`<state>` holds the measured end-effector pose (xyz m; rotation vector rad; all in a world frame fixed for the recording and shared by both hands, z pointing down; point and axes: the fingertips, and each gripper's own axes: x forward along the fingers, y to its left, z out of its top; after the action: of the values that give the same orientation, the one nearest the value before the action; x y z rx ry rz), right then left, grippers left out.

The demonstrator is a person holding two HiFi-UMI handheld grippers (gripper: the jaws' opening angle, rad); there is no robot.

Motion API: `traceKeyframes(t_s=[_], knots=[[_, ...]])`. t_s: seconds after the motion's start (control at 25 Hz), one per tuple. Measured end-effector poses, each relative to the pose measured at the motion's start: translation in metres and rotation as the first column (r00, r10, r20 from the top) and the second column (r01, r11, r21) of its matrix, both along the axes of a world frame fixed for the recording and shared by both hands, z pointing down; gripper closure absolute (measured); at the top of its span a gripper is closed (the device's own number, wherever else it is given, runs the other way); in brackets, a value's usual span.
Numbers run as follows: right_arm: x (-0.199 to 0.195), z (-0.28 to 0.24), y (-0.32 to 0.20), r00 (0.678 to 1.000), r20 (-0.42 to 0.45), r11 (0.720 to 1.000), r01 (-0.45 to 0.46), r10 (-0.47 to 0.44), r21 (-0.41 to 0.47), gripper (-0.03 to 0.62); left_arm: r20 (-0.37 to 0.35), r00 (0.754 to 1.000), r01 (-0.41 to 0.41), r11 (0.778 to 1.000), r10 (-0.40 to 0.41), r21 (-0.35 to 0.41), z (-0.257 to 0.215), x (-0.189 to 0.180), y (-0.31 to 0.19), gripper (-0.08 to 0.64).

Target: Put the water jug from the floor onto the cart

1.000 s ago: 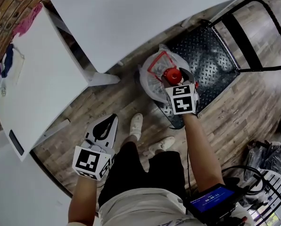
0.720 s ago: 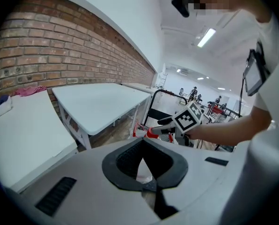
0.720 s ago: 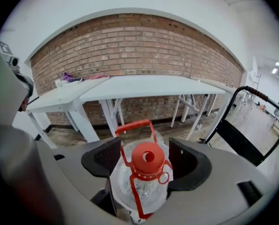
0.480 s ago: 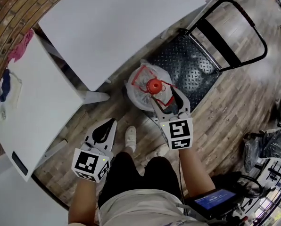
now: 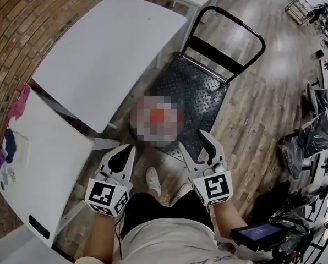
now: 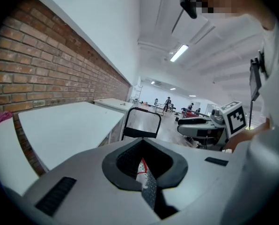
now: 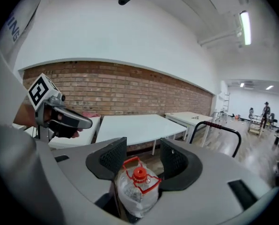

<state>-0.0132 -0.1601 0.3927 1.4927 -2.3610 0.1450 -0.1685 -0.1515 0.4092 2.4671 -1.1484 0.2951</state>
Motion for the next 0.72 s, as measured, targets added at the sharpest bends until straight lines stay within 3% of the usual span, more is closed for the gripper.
traceKeyframes(t_s=[0.24, 0.56, 0.72], knots=[[0.052, -0.033, 0.049, 0.988, 0.028, 0.987, -0.153, 0.151, 0.056, 0.452, -0.009, 0.998, -0.069, 0.995, 0.070, 0.072, -0.035, 0.034, 0.023, 0.560], [0.098, -0.072, 0.129, 0.971, 0.048, 0.958, -0.237, 0.233, 0.162, 0.527, 0.030, 0.993, -0.118, 0.984, 0.115, 0.132, -0.060, 0.077, 0.091, 0.560], [0.126, -0.083, 0.177, 0.954, 0.078, 0.939, -0.299, 0.290, 0.169, 0.576, 0.033, 0.990, -0.144, 0.973, 0.140, 0.179, -0.079, 0.103, 0.138, 0.560]])
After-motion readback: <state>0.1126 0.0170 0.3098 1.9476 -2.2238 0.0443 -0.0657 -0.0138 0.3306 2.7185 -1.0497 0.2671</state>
